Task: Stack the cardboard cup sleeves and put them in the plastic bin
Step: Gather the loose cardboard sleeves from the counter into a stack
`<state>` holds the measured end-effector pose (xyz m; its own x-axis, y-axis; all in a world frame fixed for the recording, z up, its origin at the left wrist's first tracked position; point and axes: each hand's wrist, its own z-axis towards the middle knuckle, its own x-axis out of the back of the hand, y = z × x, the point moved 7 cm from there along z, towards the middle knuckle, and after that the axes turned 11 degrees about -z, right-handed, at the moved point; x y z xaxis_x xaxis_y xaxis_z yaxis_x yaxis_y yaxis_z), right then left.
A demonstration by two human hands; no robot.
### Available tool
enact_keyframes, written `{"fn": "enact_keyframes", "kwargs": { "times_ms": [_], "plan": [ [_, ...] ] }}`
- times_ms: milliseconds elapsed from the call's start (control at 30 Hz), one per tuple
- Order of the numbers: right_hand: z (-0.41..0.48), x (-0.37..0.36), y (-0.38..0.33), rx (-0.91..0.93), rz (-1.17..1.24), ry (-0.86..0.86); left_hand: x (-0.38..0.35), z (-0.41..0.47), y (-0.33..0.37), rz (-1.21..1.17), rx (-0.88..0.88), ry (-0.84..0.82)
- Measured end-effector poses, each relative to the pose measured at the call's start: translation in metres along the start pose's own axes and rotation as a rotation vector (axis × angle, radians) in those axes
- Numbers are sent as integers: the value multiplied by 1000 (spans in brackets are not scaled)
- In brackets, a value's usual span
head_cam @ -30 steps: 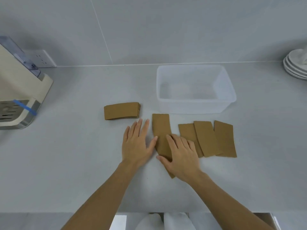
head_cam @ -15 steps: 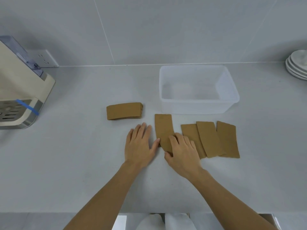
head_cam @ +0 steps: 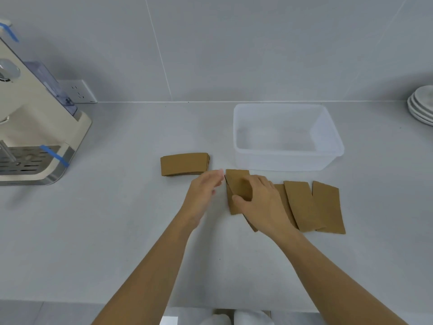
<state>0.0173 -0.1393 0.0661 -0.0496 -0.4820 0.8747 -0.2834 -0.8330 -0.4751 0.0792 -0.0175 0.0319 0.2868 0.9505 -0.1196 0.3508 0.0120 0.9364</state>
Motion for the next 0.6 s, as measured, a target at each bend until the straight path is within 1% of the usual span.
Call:
{"fn": "enact_keyframes", "kwargs": {
  "times_ms": [100,167,267,333,500,600],
  "plan": [
    [0,7,-17,-4,193,14,-8,-3,-16,-556,222,-67],
    [-1,4,-27,-4,259,8,-16,-8,-22,-781,303,-146],
    [-3,-11,-38,-15,306,-22,-24,-16,-31,-907,378,-208],
    [-5,-21,-43,-17,297,-33,-30,-20,-33,-967,411,-248],
    [-11,-33,-51,48,149,-9,-32,-25,-36,-1059,363,-282],
    [-10,-42,-52,67,78,-87,-25,-25,-46,-1068,402,-265]
  ]
}}
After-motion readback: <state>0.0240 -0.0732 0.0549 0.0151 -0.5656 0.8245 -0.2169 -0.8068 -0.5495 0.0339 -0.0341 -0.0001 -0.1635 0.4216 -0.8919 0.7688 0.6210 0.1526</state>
